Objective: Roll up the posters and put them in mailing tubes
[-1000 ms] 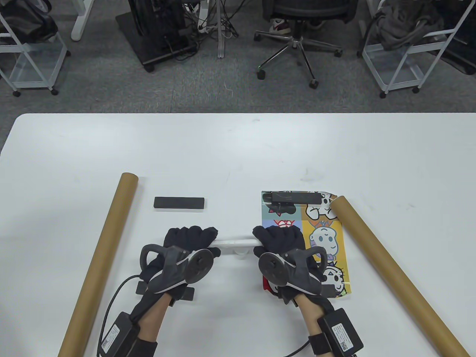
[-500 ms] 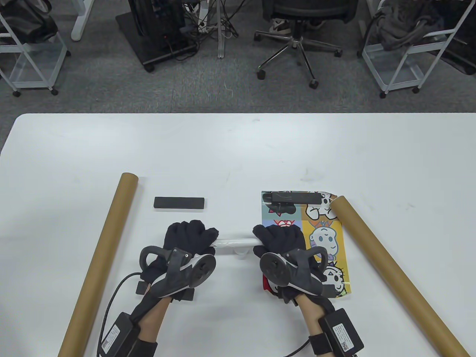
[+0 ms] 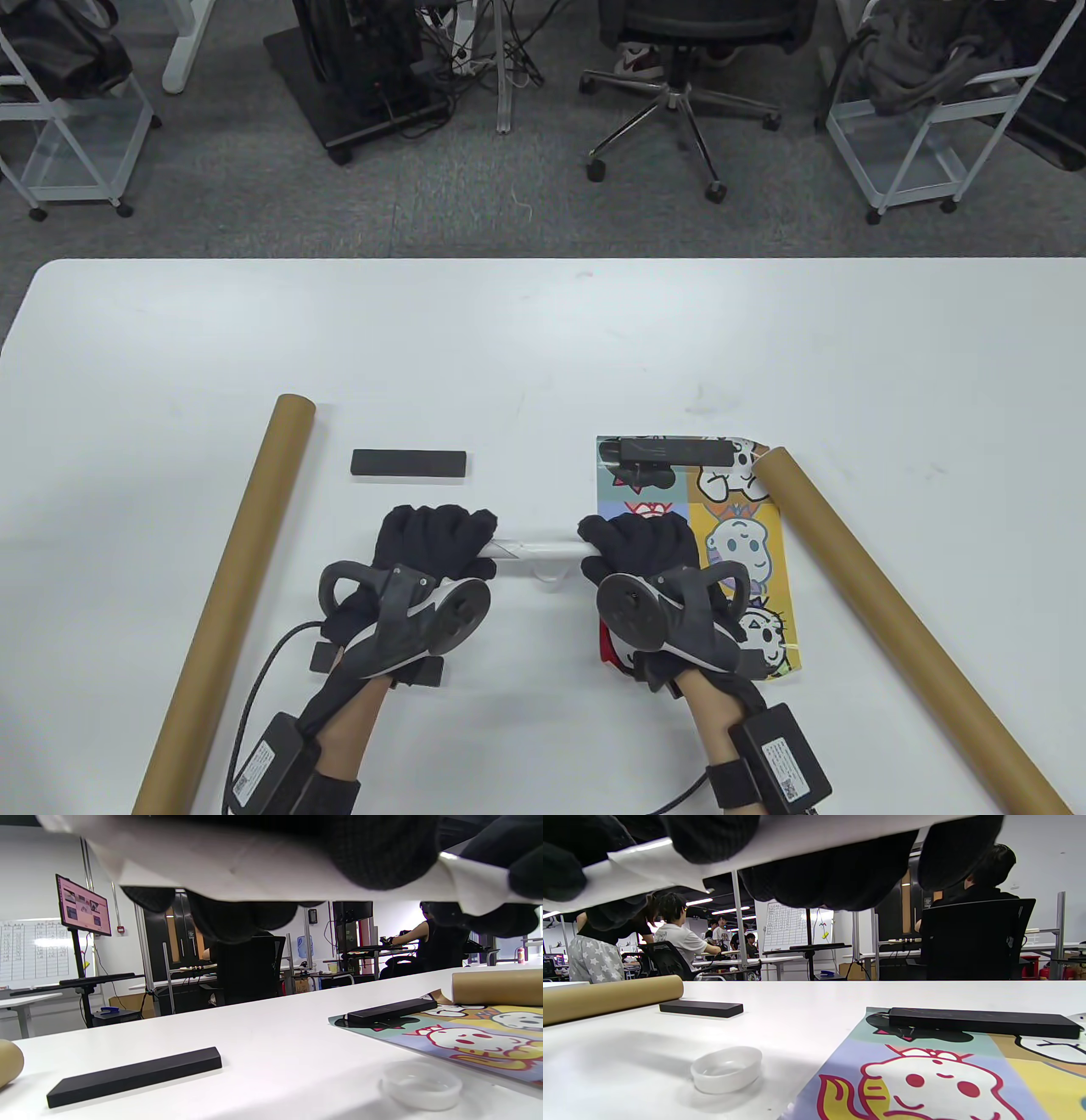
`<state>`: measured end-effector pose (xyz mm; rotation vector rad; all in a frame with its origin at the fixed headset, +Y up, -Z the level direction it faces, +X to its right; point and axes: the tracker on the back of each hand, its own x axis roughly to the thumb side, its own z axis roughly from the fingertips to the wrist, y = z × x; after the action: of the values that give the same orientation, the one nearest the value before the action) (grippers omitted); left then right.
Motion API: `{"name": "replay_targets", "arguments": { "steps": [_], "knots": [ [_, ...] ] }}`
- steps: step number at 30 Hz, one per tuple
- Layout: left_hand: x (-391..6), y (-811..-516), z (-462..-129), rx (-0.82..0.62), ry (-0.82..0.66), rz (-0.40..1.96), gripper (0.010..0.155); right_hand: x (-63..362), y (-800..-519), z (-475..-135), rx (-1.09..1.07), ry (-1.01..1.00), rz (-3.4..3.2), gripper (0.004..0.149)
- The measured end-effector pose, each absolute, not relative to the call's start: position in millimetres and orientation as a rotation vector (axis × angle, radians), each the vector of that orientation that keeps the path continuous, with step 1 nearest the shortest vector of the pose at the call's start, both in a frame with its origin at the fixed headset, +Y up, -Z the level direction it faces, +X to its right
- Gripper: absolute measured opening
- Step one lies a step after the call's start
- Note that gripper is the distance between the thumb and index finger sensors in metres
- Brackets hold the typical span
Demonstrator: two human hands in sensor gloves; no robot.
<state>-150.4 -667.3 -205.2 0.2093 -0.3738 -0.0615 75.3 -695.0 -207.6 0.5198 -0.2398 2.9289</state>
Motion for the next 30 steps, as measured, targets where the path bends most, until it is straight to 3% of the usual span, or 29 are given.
{"name": "replay_targets", "arguments": {
  "steps": [7,14,23,30],
  "knots": [
    [-155.6,-660.6,-205.3,0.229,-0.336,-0.069,0.067,81.0,-692.5,-208.9,0.488,-0.24,2.911,0.051],
    [-185.3,-655.5,-214.4,0.209,-0.221,0.009,0.07,103.2,-685.2,-213.5,0.358,-0.21,2.883,0.05],
    [-242.6,-650.2,-224.9,0.102,0.072,0.103,0.085,153.3,-680.2,-218.3,0.175,-0.242,2.8,0.05],
    [-285.7,-666.2,-229.3,0.002,0.31,0.214,0.088,154.4,-684.2,-220.4,0.157,-0.219,2.81,0.05]
  ]
}}
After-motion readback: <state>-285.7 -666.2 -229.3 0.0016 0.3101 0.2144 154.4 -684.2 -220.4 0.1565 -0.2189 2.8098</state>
